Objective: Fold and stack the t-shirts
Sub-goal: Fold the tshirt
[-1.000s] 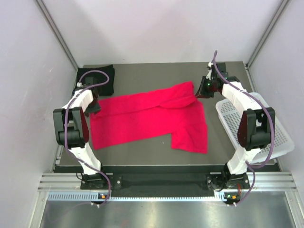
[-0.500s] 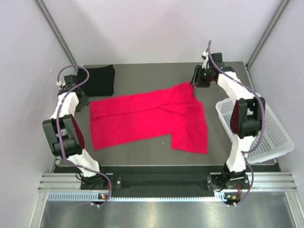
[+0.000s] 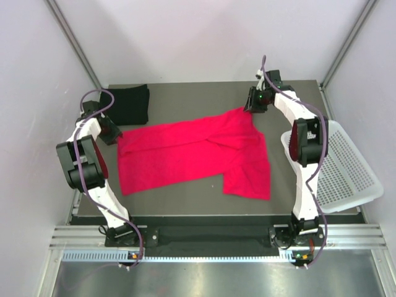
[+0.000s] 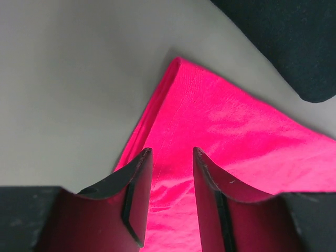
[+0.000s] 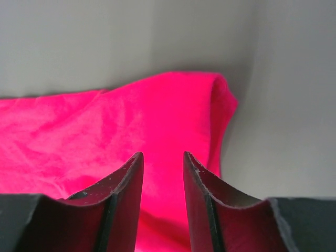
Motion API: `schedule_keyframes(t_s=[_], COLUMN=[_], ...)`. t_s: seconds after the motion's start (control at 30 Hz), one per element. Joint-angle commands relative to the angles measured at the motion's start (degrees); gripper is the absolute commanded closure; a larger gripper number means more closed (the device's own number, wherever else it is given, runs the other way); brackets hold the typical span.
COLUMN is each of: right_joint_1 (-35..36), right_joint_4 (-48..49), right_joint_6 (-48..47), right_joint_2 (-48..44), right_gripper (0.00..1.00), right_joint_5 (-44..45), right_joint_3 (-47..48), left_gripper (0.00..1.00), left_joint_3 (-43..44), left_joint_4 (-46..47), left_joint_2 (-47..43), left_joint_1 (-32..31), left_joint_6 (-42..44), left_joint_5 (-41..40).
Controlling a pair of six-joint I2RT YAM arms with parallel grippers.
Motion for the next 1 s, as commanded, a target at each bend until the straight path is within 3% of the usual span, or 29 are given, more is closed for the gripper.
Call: schedule_keyframes(t_s=[0.0, 0.97], right_joint_1=[-0.8, -1.4], right_joint_4=[3.1, 4.9], right_joint_6=[-2.3, -4.3], right_joint_2=[0.8, 10.3], right_gripper=[0.63, 0.65], right_joint_5=[0.7, 2.4], right_joint_3=[4.6, 13.4], left_gripper=[0.6, 0.67], left_joint_3=[1.7, 0.5], left_joint_4=[2.6, 3.6], left_joint_2=[0.6, 1.4], left_joint_1=[0.7, 1.6], left_joint_6=[-0.7, -0.9], left_joint_5=[3.3, 4.5])
